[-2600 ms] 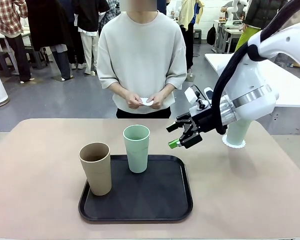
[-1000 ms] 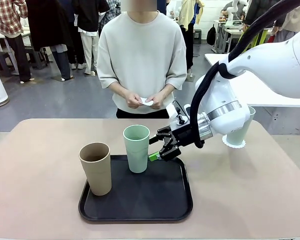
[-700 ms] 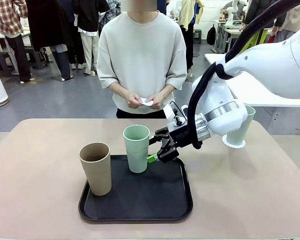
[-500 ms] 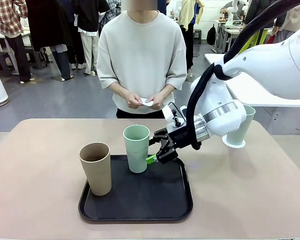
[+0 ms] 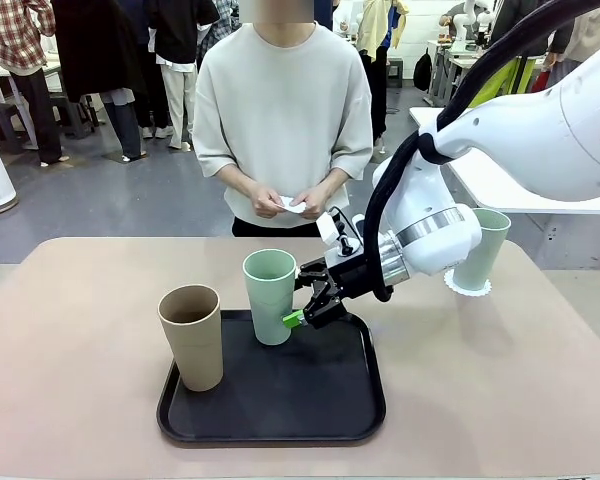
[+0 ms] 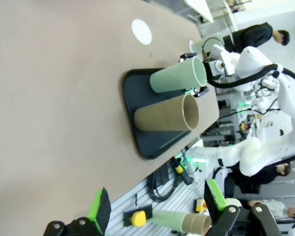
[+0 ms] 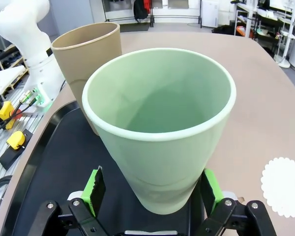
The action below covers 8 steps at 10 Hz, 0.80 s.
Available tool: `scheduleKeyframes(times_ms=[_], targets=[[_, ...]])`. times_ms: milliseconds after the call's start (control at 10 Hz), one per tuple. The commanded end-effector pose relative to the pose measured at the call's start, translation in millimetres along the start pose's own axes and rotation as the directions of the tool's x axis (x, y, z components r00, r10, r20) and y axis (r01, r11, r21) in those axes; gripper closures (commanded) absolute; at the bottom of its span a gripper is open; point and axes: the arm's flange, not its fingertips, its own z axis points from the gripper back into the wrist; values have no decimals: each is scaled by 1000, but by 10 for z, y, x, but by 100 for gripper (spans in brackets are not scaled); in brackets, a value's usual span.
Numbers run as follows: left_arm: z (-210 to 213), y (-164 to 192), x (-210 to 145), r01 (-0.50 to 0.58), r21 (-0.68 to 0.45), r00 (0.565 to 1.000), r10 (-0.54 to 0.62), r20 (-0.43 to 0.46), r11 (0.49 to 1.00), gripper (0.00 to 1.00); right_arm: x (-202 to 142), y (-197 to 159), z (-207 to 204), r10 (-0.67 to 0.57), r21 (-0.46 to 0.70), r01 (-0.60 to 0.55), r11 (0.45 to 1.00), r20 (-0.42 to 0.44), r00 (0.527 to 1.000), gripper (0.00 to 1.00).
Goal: Place coasters on the table and set cups on them.
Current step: Take one Reusable plastic cup from the Flat Tray and place it on a coaster set by the human.
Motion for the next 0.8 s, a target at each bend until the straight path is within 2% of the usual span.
scheduleKeyframes(times_ms=[0,500,700], targets=[[7,2,-2,7,-9,1000,-6,9,1000,0,-77,-19,-120,25,-8,-25,1000,60,998,0],[7,2,-2,7,-9,1000,-6,9,1000,0,-179,-26,-151,25,-26,-22,999,140,990,0],[7,2,-2,7,-9,1000,-6,9,1000,0,-211,-57,-166,36,-81,-22,996,164,986,0]])
